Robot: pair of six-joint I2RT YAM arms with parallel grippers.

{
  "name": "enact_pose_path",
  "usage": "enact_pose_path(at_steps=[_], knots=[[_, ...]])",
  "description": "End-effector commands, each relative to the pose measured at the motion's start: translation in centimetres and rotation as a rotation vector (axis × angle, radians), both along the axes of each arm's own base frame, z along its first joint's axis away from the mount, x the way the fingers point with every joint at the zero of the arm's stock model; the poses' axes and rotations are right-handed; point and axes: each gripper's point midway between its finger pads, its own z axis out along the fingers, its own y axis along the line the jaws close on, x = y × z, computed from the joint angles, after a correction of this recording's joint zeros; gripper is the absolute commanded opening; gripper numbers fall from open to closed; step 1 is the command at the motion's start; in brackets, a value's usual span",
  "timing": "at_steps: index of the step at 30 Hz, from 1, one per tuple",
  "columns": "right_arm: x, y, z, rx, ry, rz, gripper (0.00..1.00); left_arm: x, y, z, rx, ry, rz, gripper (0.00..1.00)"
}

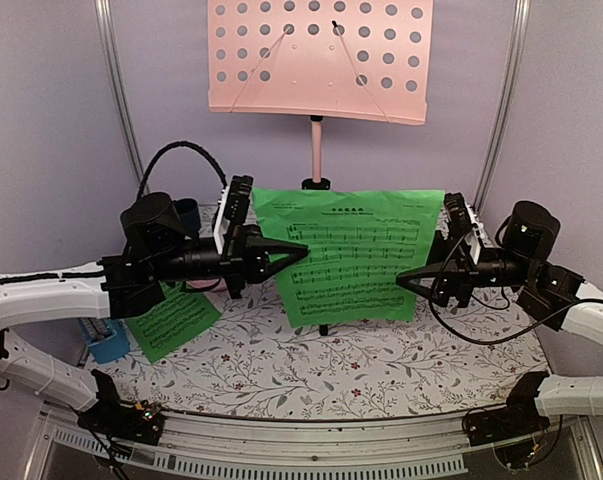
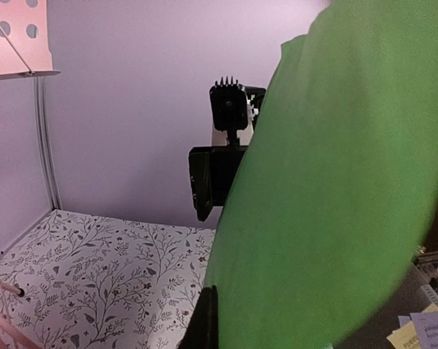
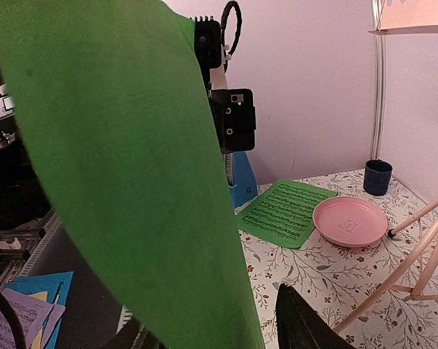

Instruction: Set up the instrument practice props

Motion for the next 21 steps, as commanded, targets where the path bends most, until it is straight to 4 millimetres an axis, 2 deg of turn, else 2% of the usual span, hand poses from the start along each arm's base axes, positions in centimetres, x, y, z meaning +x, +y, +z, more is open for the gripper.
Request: enact_pose_path(at_steps=[1,5,7,8,9,10,12,14,15,18,21], knots=[[0.6,0.5,1.0,-0.014,0.042,-0.002,0.46,0.5,-1.0,-1.4,0.107,0.011,-0.027,0.00],[1.3,0.5,1.1,-0.037,0.050,-0.043,0.36,1.3,-1.8,-2.4,0.173,0.038,-0.020,0.00],[1.7,0.4,1.0,-0.044,0.045,-0.066,0.28,1.8,-2.0,-2.6,0.187,0.051,-0.006,0.00],[1.8,0.3,0.9,-0.046,0.042,-0.078,0.18,1.9,-2.0,-2.6,0.189,0.054,-0.003,0.00],[2.1,0.3,0.9,-0.049,0.043,-0.094,0.05,2.1,-2.1,-2.6,0.189,0.055,0.003,0.00],[2.4,0.2,0.9,-0.049,0.044,-0.114,0.00,2.4,-2.0,-2.5,0.186,0.058,0.016,0.06],[2.9,0.0,1.0,-0.044,0.054,-0.149,0.00,3.3,-1.8,-2.6,0.184,0.070,0.064,0.28],[3.2,-0.3,1.5,-0.029,0.056,-0.182,0.00,5.1,-1.2,-3.4,0.186,0.103,0.155,0.52],[3.6,-0.5,1.8,-0.021,0.068,-0.209,0.00,6.2,-0.8,-4.0,0.185,0.126,0.207,0.58],[5.1,-1.5,2.6,-0.012,0.077,-0.330,0.00,9.4,0.4,-6.5,0.183,0.228,0.341,0.64],[7.2,-2.9,3.0,-0.023,0.080,-0.487,0.00,10.9,1.0,-9.4,0.180,0.276,0.391,0.70]])
